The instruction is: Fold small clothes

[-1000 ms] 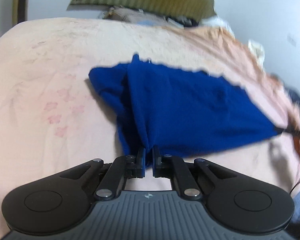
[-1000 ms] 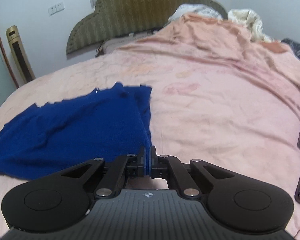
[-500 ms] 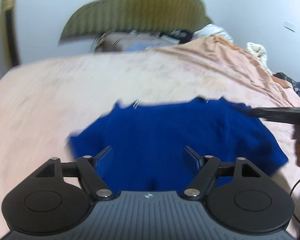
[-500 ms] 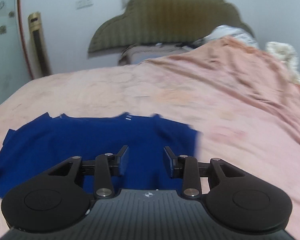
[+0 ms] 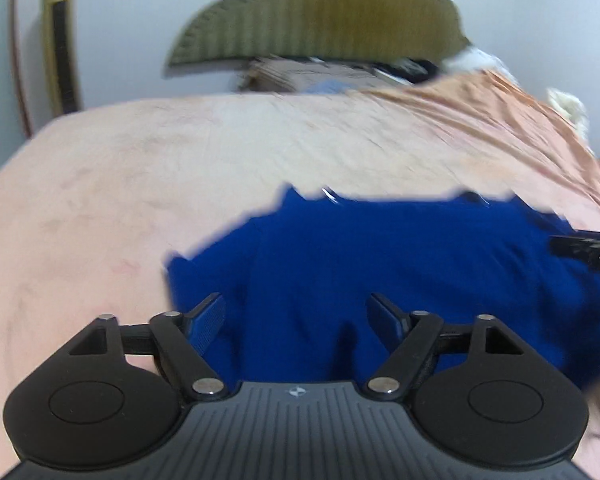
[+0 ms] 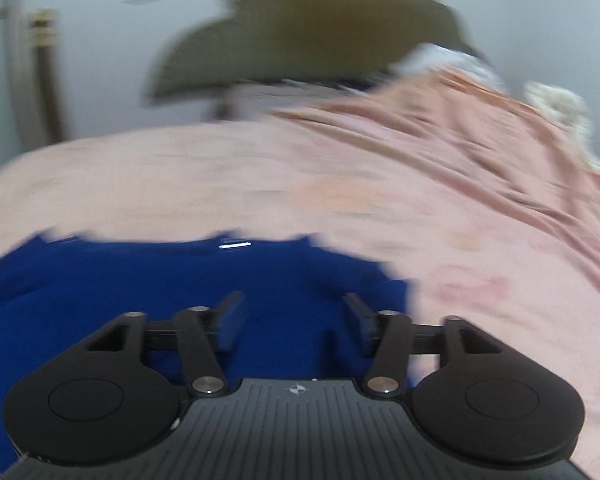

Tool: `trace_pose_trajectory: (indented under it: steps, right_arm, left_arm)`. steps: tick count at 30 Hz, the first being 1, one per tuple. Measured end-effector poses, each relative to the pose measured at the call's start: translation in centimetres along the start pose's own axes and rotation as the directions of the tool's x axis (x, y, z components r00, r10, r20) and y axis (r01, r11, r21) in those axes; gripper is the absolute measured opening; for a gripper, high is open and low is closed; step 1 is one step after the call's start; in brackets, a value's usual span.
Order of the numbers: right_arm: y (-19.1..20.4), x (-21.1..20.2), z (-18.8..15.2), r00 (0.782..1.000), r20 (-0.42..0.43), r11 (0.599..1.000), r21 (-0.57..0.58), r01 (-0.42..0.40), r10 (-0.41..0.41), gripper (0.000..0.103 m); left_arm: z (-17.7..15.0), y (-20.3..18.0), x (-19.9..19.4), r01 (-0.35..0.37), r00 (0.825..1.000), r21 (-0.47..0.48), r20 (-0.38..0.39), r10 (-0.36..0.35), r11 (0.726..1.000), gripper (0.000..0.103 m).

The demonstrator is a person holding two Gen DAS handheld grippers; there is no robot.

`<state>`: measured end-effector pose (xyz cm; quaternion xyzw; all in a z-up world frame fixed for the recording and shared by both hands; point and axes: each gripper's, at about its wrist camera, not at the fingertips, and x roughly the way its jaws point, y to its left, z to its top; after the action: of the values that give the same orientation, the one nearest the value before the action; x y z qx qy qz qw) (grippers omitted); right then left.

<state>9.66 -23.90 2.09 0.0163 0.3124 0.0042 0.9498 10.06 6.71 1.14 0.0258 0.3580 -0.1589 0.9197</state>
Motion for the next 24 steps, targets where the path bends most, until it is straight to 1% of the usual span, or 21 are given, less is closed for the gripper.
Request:
trace_pose_trajectory:
  steps: [1,2,3,4,5,6,8,10,11,13,15,17,20,24]
  right_arm:
    - [0.8,-0.2,-0.8,0.999,-0.018,0.999,-0.023,-0.043,0.042,0.075]
    - [1.5,0.0,-1.6,0.998,-0.049,0.997,-0.050,-0.051,0.049,0.076]
    - [2.0,0.4,-2.4,0.997,-0.082,0.997,-0.079,-0.016,0.009,0.076]
    - [2.4,0.8,-3.0,0.994,-0.097,0.994,-0.098,0.046,-0.055,0.076]
    - [2.6,0.6,-3.2,0.992,-0.087,0.993,-0.085,0.081,-0.088,0.077]
    - [2.7,0.2,-3.2,0.993,-0.075,0.995,-0.050,0.091,-0.094,0.077]
    - [3.4,-1.3,-3.1,0.996,-0.042,0.997,0.003,0.076,-0.076,0.079]
    - [4.5,-1.8,-3.3,0.998,-0.023,0.998,-0.019,0.052,-0.052,0.084]
    - [5.1,-1.7,-3.5,0.998,-0.025,0.997,-0.048,0.065,-0.066,0.089]
    - [6.0,-1.5,-4.2,0.992,-0.041,0.987,-0.104,0.118,-0.123,0.090]
    - [6.4,-1.7,-5.2,0.988,-0.045,0.983,-0.122,0.139,-0.146,0.092]
    - [6.4,-1.4,-6.2,0.988,-0.062,0.985,-0.099,0.138,-0.145,0.096]
    - [5.7,-1.4,-7.0,0.989,-0.048,0.989,-0.050,0.140,-0.143,0.103]
    - [5.4,-1.6,-7.7,0.991,-0.040,0.992,-0.023,0.126,-0.127,0.103]
  left_arm:
    - [-0.8,-0.6,0.3,-0.010,1.000,0.028,-0.028,0.011,1.000,0.081]
    - [-1.4,-1.1,0.7,-0.042,0.998,0.052,-0.046,0.044,0.998,0.081]
    - [-1.8,-1.7,0.9,-0.080,0.995,0.073,-0.047,0.084,0.994,0.081]
    - [-2.2,-2.3,0.8,-0.112,0.993,0.082,-0.031,0.115,0.990,0.081]
    - [-2.3,-2.8,0.5,-0.131,0.991,0.083,-0.021,0.134,0.988,0.081]
    - [-2.4,-3.3,0.3,-0.145,0.989,0.082,-0.016,0.147,0.986,0.081]
    - [-2.7,-4.1,-0.3,-0.148,0.989,0.077,-0.014,0.149,0.986,0.081]
    - [-2.8,-4.6,-0.3,-0.148,0.989,0.076,-0.020,0.150,0.986,0.081]
    - [-2.8,-4.8,-0.3,-0.155,0.987,0.075,-0.021,0.157,0.985,0.081]
    - [-3.1,-5.0,-0.5,-0.160,0.987,0.074,-0.019,0.161,0.984,0.081]
    - [-3.3,-5.1,-0.7,-0.158,0.987,0.066,-0.021,0.160,0.985,0.081]
    - [-3.7,-5.2,-0.8,-0.158,0.987,0.057,-0.025,0.160,0.986,0.082]
    - [-4.2,-5.5,-1.1,-0.165,0.986,0.055,-0.024,0.167,0.985,0.083]
    - [-4.8,-5.6,-1.1,-0.171,0.985,0.046,-0.026,0.172,0.984,0.086]
